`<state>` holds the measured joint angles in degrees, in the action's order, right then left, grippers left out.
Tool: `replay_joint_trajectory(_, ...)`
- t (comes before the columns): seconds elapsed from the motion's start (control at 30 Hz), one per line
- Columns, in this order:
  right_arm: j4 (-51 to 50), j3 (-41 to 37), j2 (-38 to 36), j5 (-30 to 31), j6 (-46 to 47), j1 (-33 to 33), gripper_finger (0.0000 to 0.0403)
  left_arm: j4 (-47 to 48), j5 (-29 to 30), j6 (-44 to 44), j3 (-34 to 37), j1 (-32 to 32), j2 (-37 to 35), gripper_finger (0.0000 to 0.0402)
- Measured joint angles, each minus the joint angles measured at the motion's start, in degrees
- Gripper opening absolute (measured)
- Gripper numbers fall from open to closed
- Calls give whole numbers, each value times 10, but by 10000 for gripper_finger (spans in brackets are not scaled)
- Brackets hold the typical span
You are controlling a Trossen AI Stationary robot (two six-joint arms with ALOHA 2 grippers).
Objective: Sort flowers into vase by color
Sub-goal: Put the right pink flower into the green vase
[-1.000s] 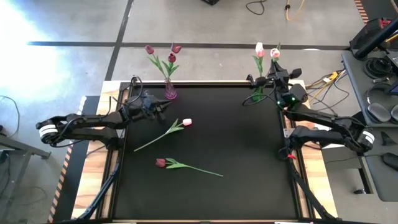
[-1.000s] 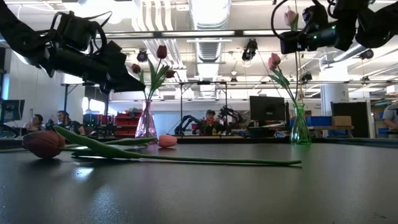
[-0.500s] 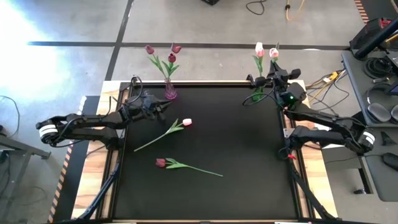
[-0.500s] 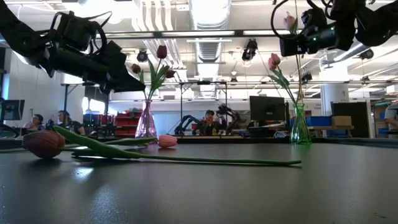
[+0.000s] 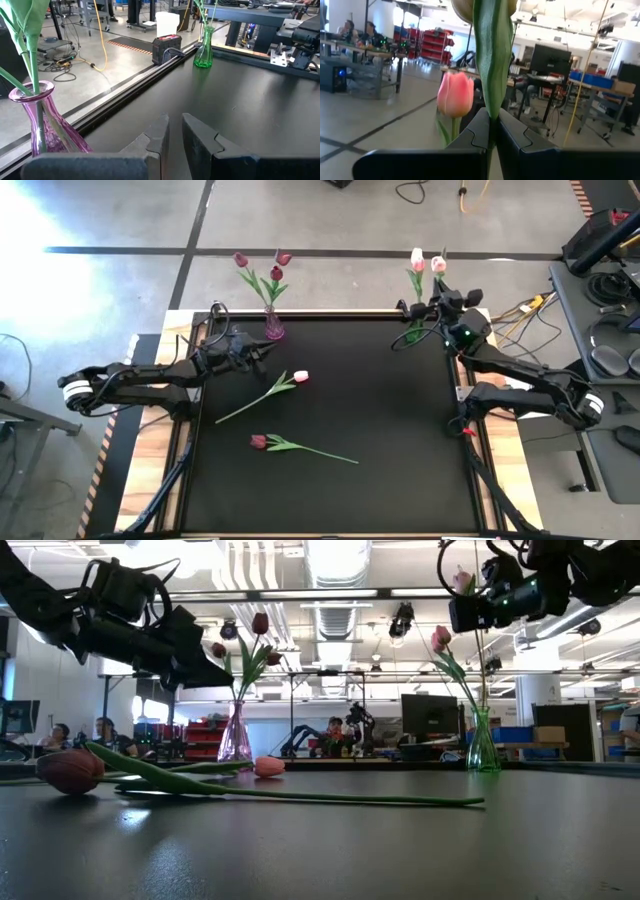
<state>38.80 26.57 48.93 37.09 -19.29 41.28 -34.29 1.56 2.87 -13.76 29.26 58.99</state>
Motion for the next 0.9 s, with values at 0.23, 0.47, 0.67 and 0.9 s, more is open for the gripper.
replay_joint_trajectory(0.23,-9,-11,13,1,9,0,12,0,0,0,0,0,0,37)
replay_joint_trajectory(0.47,-8,-12,53,6,29,0,25,0,0,0,0,0,0,37)
replay_joint_trajectory(0.67,-9,-12,76,62,29,0,51,0,0,0,0,0,0,37)
replay_joint_trajectory(0.9,-12,-12,72,81,28,0,99,0,0,1,0,0,0,37)
